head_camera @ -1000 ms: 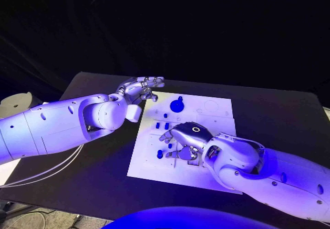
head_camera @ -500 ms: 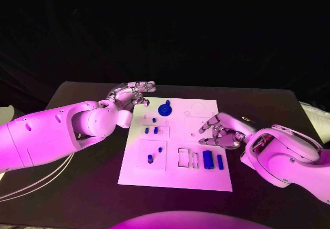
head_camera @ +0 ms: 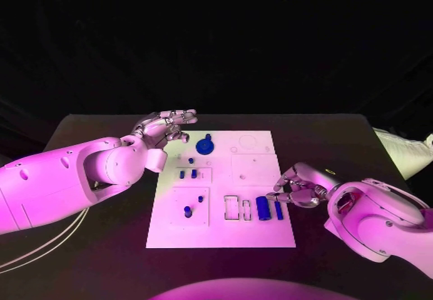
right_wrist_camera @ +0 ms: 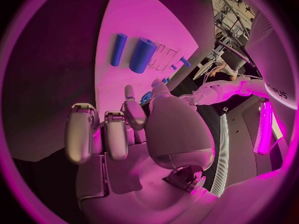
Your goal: Assemble the parts on the task board
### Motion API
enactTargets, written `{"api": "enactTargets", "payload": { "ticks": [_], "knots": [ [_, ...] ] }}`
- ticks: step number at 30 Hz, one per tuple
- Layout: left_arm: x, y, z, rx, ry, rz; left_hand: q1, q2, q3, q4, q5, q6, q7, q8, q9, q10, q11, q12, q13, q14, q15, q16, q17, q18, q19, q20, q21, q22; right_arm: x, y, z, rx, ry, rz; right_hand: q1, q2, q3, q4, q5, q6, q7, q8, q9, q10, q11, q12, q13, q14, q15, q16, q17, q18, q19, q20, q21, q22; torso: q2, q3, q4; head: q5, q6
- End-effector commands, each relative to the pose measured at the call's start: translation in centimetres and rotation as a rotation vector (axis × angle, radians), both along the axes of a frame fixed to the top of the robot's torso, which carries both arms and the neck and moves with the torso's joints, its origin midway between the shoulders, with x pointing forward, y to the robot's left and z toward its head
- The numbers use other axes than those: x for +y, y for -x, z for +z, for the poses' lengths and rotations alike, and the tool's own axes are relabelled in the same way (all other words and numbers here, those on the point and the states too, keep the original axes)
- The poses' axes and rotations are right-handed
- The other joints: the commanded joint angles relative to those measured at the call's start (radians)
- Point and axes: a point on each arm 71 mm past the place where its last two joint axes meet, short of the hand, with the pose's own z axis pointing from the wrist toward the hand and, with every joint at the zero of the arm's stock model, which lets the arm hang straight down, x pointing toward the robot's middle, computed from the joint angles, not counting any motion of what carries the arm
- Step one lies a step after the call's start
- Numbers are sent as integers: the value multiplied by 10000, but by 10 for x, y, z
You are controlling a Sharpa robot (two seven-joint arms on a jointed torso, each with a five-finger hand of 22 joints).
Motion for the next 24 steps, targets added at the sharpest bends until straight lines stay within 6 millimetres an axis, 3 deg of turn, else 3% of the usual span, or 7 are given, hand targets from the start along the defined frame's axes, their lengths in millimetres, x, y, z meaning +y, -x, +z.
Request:
{"api": "enactTargets", "payload": {
  "ticks": [1,13,24],
  "knots": [
    [-2,1,1,-76,91,-193,34,77,-51,4,48,-56,-5,64,-8,-82,-11,32,10,-37,34,-16,-9,102,-14,39,-31,-9,2,1,-5,31,914,11,-106,42,-88,-6,31,-72,-13,57,20,-45,61,56,1161,841,4,50,1553,-77,47,-4,52,11,0,-21,26,11,-11],
    [1,2,1,-72,71,-145,21,80,-65,8,48,-65,-2,68,-8,-94,-8,41,10,-42,37,-14,-15,104,-18,41,-50,-21,14,1,-15,174,1469,526,-291,139,-301,0,27,-26,-41,208,172,-23,48,225,1474,859,2,123,1669,-89,48,3,104,94,9,-20,-34,122,-44],
    [2,2,1,-65,69,-145,20,80,-65,8,48,-66,-2,68,-8,-94,-7,41,10,-42,37,-14,-15,104,-18,41,-50,-21,25,3,-28,532,1745,938,-234,157,-350,-15,15,26,-70,304,274,-31,26,249,1559,868,-14,157,1725,-97,54,-7,135,146,16,-19,-9,169,-116]
  ]
}}
